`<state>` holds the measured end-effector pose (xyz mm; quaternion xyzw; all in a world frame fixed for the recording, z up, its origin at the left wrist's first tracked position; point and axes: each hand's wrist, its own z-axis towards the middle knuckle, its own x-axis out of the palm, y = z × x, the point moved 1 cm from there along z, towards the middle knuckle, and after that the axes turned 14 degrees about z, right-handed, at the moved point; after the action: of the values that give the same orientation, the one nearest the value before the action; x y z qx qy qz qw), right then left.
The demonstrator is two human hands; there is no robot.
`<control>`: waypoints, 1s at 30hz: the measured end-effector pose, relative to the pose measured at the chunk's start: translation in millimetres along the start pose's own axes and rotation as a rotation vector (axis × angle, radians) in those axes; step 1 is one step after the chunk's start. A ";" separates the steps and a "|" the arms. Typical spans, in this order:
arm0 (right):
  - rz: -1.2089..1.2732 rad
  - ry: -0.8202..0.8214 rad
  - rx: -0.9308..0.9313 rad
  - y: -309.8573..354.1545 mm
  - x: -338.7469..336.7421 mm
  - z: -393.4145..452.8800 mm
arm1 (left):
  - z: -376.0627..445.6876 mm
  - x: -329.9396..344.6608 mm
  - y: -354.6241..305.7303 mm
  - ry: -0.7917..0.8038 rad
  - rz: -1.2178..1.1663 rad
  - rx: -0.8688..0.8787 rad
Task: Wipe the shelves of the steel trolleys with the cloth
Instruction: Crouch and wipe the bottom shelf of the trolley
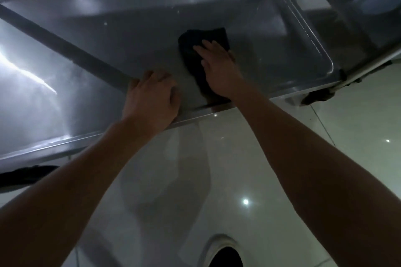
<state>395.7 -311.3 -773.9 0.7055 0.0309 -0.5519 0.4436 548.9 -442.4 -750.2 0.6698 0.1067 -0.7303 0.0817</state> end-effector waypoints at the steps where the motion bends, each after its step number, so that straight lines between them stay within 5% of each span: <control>1: 0.014 0.039 -0.033 13.2 9.3 -2.1 | -4.4 -2.6 6.8 -0.003 -0.014 -0.010; 11: 0.031 0.007 -0.106 10.7 9.6 -21.8 | -5.4 -0.9 -5.5 0.026 -0.058 -0.025; 21: 0.048 -0.185 0.144 -103.7 -81.3 -40.1 | 36.2 20.2 -100.5 0.011 -0.002 0.127; 30: 0.032 -0.341 0.376 -180.1 -149.6 -56.4 | 42.9 33.0 -121.1 -0.023 0.027 0.063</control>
<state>283.8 -98.5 -760.0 0.6729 -0.1586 -0.6518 0.3118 473.0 -336.3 -774.0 0.6649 0.0737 -0.7398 0.0715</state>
